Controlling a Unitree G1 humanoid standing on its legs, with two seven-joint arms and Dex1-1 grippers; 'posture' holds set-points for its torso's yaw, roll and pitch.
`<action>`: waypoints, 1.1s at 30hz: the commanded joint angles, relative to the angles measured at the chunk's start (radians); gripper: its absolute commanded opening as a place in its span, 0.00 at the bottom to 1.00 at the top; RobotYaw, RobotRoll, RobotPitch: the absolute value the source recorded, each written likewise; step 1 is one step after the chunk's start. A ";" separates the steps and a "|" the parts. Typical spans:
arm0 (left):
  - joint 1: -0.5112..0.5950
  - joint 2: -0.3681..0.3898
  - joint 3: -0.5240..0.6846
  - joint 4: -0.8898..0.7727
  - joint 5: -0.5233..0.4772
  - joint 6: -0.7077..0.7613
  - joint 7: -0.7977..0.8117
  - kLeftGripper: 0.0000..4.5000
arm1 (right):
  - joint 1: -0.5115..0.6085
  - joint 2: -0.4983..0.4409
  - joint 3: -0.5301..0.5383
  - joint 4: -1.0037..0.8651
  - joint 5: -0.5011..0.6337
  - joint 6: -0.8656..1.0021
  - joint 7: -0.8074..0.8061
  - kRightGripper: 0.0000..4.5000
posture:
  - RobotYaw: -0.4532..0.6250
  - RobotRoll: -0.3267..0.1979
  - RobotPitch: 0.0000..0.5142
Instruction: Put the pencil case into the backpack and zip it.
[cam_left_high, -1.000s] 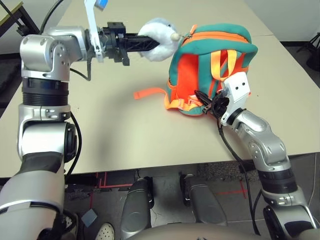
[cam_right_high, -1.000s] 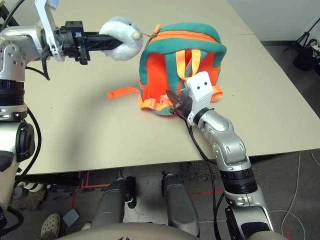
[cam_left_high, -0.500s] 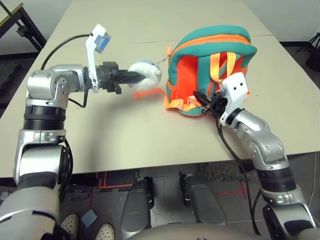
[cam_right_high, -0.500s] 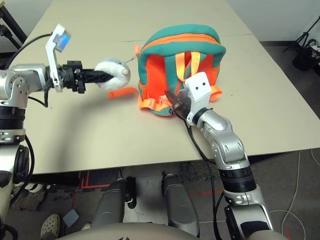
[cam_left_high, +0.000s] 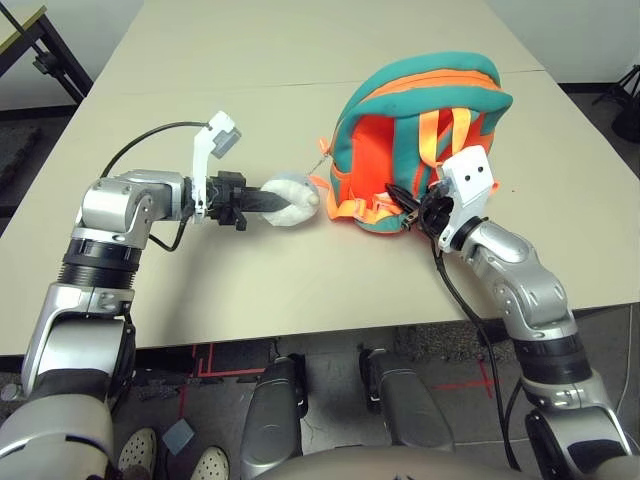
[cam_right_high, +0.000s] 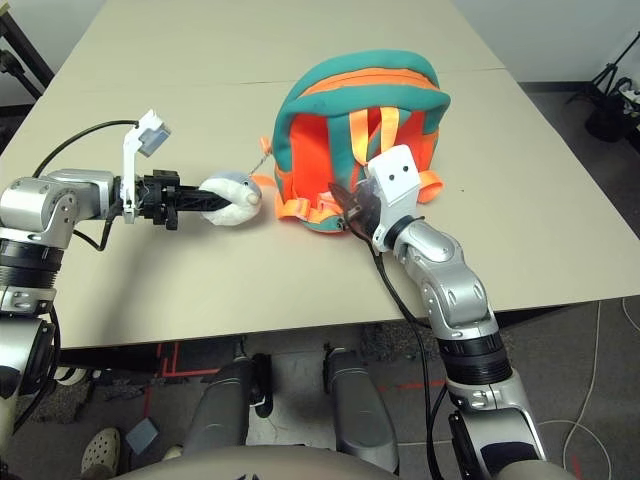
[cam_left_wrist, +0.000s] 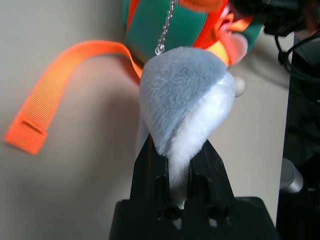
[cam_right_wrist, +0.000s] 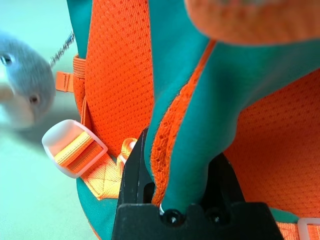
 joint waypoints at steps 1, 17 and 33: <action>0.040 -0.015 -0.090 0.084 0.104 -0.076 0.008 0.03 | 0.017 -0.003 0.028 0.032 -0.013 0.033 0.008 0.14 | 0.34 0.62 0.35; 0.013 -0.079 0.005 0.051 0.065 -0.075 0.036 0.61 | 0.019 -0.045 -0.079 -0.163 0.126 0.279 0.015 0.70 | 0.32 0.62 0.35; 0.028 -0.079 0.013 -0.003 0.053 -0.042 0.043 0.99 | 0.107 -0.259 -0.314 -0.351 0.375 0.539 0.067 1.00 | 0.28 0.62 0.38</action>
